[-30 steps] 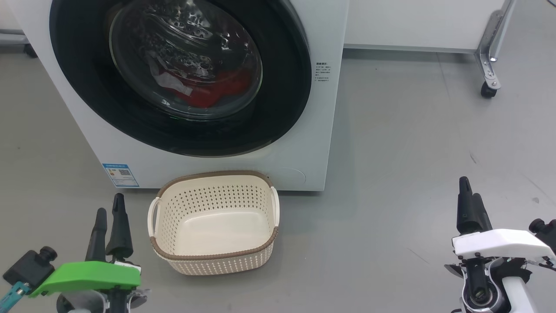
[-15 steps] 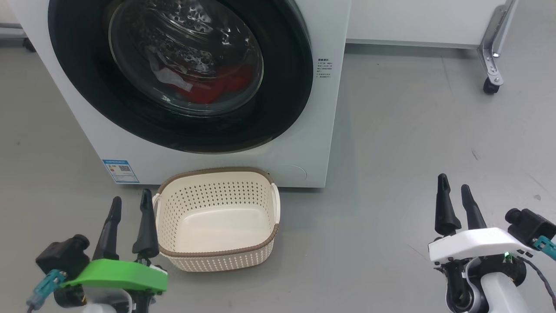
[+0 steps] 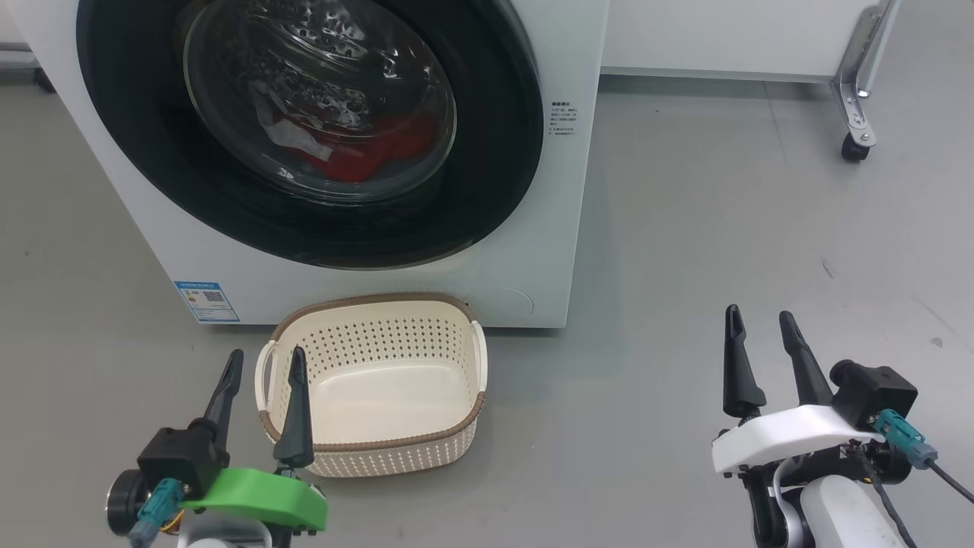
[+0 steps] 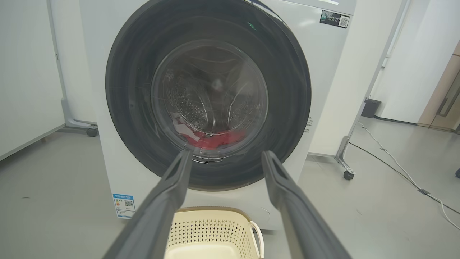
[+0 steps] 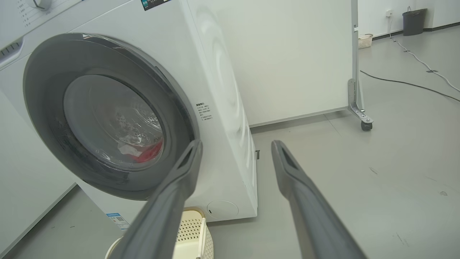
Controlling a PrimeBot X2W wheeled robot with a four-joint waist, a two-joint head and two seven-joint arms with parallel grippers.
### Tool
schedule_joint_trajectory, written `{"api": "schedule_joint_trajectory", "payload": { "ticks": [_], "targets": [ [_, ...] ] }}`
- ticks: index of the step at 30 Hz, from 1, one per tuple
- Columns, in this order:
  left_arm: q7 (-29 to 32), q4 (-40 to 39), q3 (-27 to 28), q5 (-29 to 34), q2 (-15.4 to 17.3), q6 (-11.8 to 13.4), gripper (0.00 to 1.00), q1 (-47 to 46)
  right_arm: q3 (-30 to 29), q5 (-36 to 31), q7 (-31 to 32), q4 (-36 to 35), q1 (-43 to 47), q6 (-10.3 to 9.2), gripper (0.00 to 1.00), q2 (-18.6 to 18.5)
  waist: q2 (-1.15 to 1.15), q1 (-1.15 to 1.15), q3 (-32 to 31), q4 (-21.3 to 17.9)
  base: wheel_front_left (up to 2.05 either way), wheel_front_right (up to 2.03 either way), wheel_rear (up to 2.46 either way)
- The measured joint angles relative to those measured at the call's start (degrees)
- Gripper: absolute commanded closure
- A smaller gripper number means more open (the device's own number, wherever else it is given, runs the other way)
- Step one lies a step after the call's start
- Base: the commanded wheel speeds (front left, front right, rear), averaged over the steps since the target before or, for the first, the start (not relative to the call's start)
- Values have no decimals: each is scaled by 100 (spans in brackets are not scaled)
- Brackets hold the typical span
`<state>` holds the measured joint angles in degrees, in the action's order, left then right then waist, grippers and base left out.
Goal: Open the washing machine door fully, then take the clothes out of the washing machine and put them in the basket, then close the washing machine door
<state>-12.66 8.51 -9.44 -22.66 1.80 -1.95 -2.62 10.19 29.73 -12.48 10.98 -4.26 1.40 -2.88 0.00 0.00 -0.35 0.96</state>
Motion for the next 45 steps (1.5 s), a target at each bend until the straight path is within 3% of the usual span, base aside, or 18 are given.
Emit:
{"api": "schedule_joint_trajectory", "payload": {
  "ticks": [9,16,24,45],
  "targets": [
    [-162,311,-236,500,18,286,0,110,309,-815,-155,347,0,-209,0,-37,0,0,-25,-36,0,0,0],
    [-163,582,-256,386,25,468,0,164,324,-810,-154,542,-1,-218,0,-37,0,0,-50,-57,0,0,0],
    [-163,691,-325,266,29,486,0,161,325,-769,-145,748,-4,-304,0,-36,0,0,-69,-72,0,0,0],
    [-162,771,-399,148,32,570,0,106,365,-766,-146,884,-174,-305,0,-34,0,0,-99,-62,0,0,0]
  ]
}}
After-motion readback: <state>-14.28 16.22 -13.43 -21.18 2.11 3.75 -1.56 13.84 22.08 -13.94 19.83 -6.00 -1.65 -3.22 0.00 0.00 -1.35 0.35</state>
